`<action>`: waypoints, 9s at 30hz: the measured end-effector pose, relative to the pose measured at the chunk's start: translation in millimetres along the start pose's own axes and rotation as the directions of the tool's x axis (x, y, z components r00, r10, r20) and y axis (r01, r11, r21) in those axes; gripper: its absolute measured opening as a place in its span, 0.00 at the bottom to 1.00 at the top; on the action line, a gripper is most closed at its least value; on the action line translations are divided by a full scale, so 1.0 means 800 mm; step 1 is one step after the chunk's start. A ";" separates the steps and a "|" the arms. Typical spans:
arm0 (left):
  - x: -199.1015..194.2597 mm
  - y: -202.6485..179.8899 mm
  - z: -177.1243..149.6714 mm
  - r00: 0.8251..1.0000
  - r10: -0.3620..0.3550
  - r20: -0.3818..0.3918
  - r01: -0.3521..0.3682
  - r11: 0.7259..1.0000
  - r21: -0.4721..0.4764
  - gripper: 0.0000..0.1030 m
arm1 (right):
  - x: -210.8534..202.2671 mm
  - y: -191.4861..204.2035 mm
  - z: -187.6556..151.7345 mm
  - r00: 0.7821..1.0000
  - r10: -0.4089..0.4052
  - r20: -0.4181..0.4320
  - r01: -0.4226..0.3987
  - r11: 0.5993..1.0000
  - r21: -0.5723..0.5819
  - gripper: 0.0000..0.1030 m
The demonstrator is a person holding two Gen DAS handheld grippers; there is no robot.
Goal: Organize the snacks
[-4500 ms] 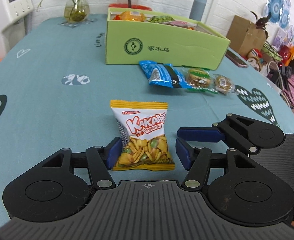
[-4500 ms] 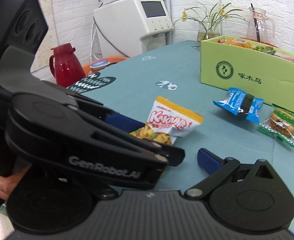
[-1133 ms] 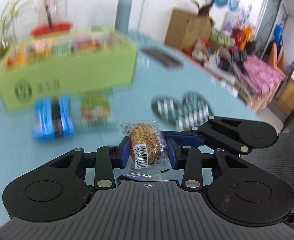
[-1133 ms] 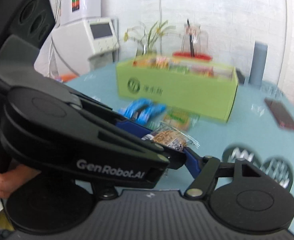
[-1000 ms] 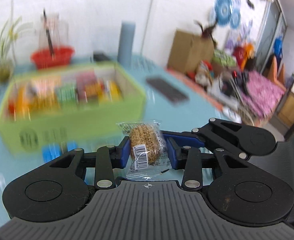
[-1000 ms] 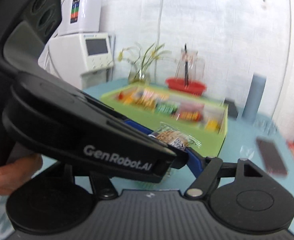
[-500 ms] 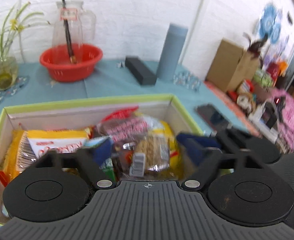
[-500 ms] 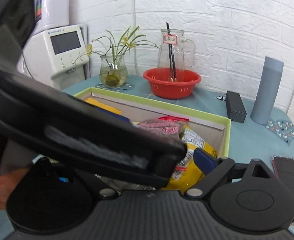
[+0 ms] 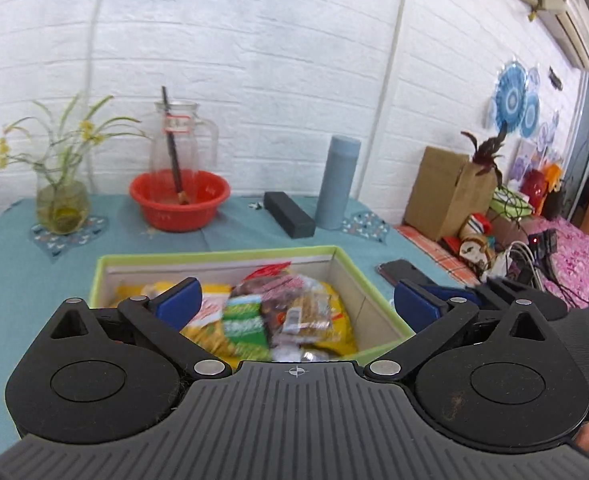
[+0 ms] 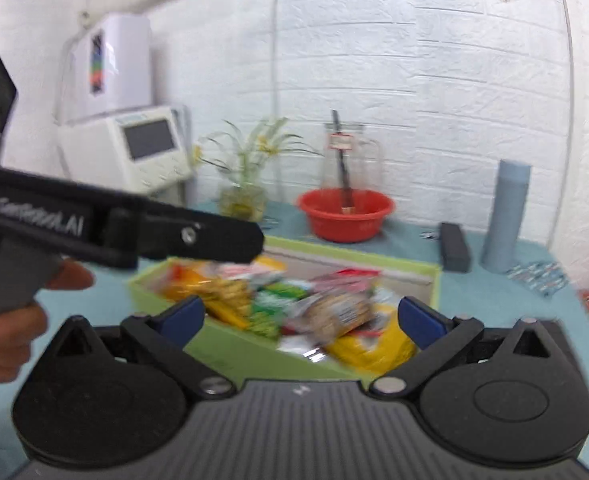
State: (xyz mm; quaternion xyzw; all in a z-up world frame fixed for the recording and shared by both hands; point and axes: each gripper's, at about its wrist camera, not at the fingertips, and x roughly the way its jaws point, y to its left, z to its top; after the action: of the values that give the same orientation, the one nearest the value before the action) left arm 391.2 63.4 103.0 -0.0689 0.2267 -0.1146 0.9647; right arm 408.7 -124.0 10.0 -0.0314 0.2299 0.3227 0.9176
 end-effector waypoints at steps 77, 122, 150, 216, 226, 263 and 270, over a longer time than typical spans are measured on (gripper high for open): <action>0.148 0.046 0.009 0.978 -0.009 -0.208 -0.002 0.999 -0.054 0.39 | 0.162 0.001 0.045 0.976 0.021 -0.216 -0.051 0.990 -0.134 0.87; -0.027 -0.005 -0.130 0.968 0.052 -0.247 -0.084 0.990 -0.118 0.83 | -0.032 0.058 -0.091 0.972 -0.077 -0.223 0.083 0.996 0.019 0.90; -0.085 -0.037 -0.210 0.920 -0.111 -0.376 0.060 0.988 -0.144 0.39 | -0.097 0.119 -0.136 0.940 0.160 -0.301 -0.152 0.987 0.049 0.91; 0.066 -0.028 0.034 0.993 0.108 0.040 -0.107 0.994 -0.011 0.89 | 0.096 -0.061 0.058 0.998 -0.004 -0.070 0.001 0.999 -0.039 0.92; -0.076 -0.016 -0.036 0.970 0.234 0.063 -0.232 0.972 -0.029 0.90 | 0.042 -0.015 0.054 0.996 -0.043 -0.074 0.038 0.997 -0.069 0.92; -0.380 -0.167 -0.318 0.969 0.224 0.104 -0.226 0.974 0.012 0.90 | -0.395 0.200 -0.230 0.857 -0.514 -0.017 0.489 0.805 0.336 0.97; -0.362 -0.164 -0.336 0.976 0.210 0.052 -0.211 0.977 0.019 0.89 | -0.398 0.212 -0.241 0.840 -0.543 -0.015 0.525 0.806 0.272 0.97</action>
State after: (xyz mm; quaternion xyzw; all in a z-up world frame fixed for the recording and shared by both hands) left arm -7.8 -11.6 11.0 -0.0358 0.2075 -0.0128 0.9775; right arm 10.1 -213.8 -5.5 0.0388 0.2234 0.0187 0.9738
